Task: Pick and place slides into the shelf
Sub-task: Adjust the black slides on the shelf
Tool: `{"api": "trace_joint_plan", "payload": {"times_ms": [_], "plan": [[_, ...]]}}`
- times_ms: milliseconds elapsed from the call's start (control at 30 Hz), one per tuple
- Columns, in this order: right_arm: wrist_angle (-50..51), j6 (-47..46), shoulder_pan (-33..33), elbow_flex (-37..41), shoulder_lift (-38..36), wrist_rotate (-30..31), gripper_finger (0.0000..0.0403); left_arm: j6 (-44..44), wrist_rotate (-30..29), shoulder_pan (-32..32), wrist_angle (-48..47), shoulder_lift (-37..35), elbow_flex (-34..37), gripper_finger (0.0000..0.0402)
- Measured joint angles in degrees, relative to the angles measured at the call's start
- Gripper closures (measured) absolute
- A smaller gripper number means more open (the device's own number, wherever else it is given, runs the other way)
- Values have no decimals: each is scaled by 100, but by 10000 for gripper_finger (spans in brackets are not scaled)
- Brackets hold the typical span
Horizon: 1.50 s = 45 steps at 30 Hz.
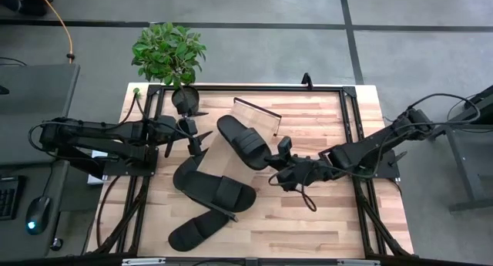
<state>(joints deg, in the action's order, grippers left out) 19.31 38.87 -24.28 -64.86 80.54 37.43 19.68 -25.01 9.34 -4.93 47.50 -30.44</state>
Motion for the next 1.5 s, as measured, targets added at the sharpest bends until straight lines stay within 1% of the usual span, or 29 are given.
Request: {"api": "trace_joint_plan", "payload": {"times_ms": [67,200,333,400,567,800,1000,1067,1133,1200,1367,1433,1500], "plan": [[-58,16,-10,0,-64,-29,397,35,124,0,42,-32,0,98],[-291,106,-10,0,-121,-167,397,130,572,0,130,-56,-2,98],[-664,318,-10,0,-124,-598,397,254,1130,0,265,-56,-2,98],[-834,385,-11,0,-125,-760,398,298,1208,-4,348,-56,-2,98],[-1062,601,-7,0,-125,-772,398,301,1424,-2,443,-56,-2,98],[-1068,602,-8,0,-127,-767,398,297,1596,-2,511,-54,-2,98],[-1066,493,-10,0,-127,-763,398,295,1871,2,565,-54,-2,99],[-1064,478,-10,0,-127,-756,398,295,1899,2,581,-54,-2,105],[-1064,470,-8,0,-127,-750,398,296,1899,2,596,-54,-2,121],[-1064,468,-10,0,-127,-754,398,297,1903,2,603,-54,-2,147],[-1086,443,-13,0,-135,-764,397,397,1987,4,584,-52,-2,235],[-1134,351,-17,0,-140,-647,389,439,2002,4,555,-52,-2,268],[-1169,271,-21,-1,-145,-362,377,456,1992,7,549,-52,0,294]]}}
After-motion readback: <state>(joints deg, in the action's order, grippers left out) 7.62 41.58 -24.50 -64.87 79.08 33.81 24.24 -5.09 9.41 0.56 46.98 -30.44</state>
